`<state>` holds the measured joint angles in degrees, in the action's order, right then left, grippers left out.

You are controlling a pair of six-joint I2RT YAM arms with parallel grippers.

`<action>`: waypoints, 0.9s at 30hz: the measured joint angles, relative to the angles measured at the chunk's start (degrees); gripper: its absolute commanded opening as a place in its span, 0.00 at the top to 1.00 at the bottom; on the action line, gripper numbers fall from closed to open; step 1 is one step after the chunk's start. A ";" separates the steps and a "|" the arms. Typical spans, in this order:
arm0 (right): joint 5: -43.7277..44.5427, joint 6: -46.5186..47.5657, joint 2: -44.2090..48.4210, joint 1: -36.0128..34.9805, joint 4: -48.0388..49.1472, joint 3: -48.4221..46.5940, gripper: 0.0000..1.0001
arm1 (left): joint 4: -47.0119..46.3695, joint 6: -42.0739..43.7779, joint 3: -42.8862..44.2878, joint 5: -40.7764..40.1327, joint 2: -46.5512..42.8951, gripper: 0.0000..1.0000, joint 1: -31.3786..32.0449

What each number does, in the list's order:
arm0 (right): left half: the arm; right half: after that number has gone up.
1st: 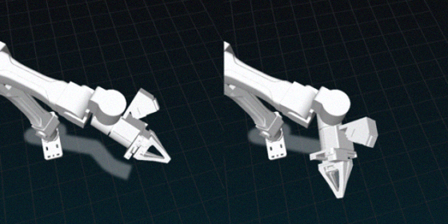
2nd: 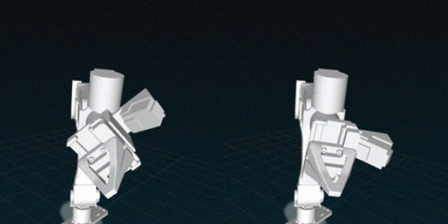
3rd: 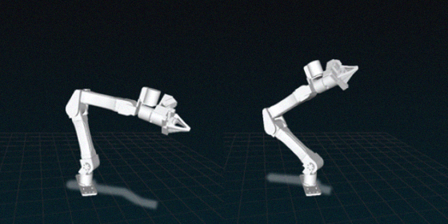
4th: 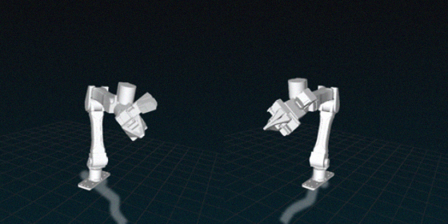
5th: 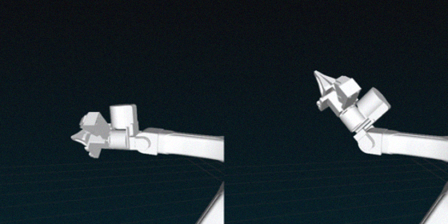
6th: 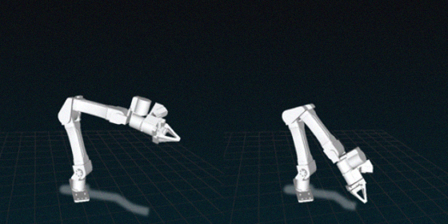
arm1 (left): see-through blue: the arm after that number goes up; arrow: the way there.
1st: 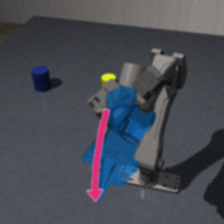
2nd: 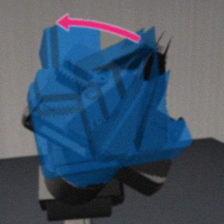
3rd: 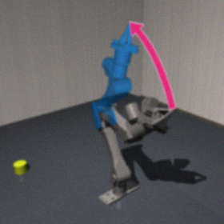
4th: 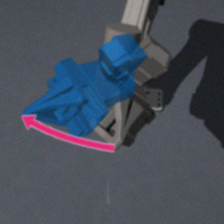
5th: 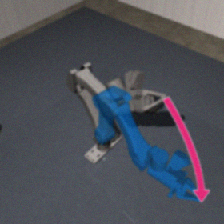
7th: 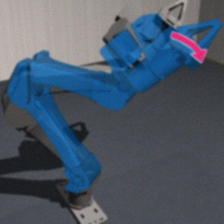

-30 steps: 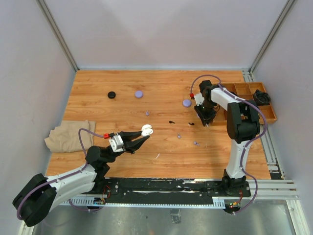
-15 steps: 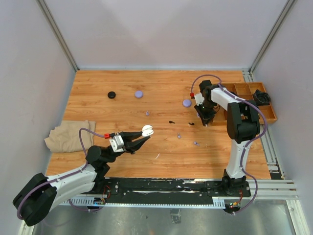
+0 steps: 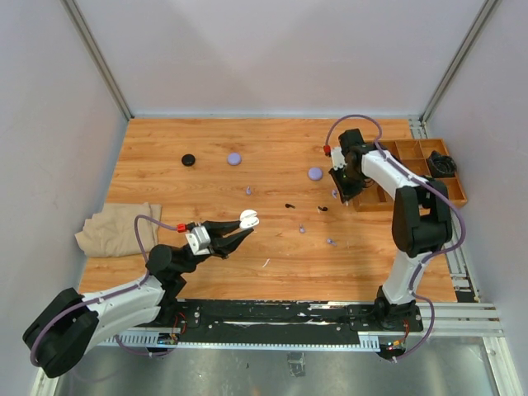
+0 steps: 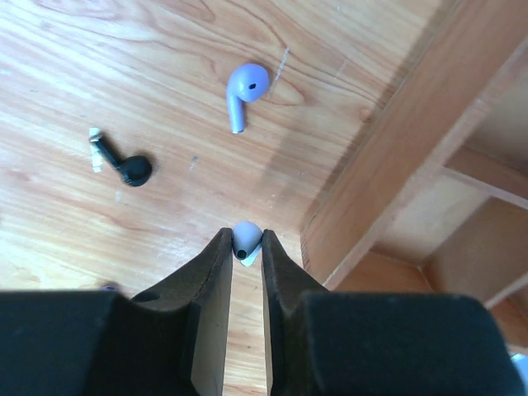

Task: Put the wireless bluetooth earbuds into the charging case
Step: Pick up the earbud from the center of the board.

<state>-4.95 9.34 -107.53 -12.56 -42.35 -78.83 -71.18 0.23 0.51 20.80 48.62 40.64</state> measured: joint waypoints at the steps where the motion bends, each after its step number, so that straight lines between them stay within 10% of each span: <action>1: 0.50 -0.39 1.40 -0.48 0.11 0.15 0.87 | -0.26 -0.02 0.00 -0.22 0.35 1.00 0.00; 27: 9.20 -6.29 37.09 -29.29 12.26 5.88 0.87 | -2.95 3.02 3.91 -3.37 5.01 1.00 0.00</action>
<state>4.25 3.05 -70.43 -41.85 -30.09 -72.95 -74.13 3.25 4.43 17.43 53.63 40.64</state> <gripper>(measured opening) 0.180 0.294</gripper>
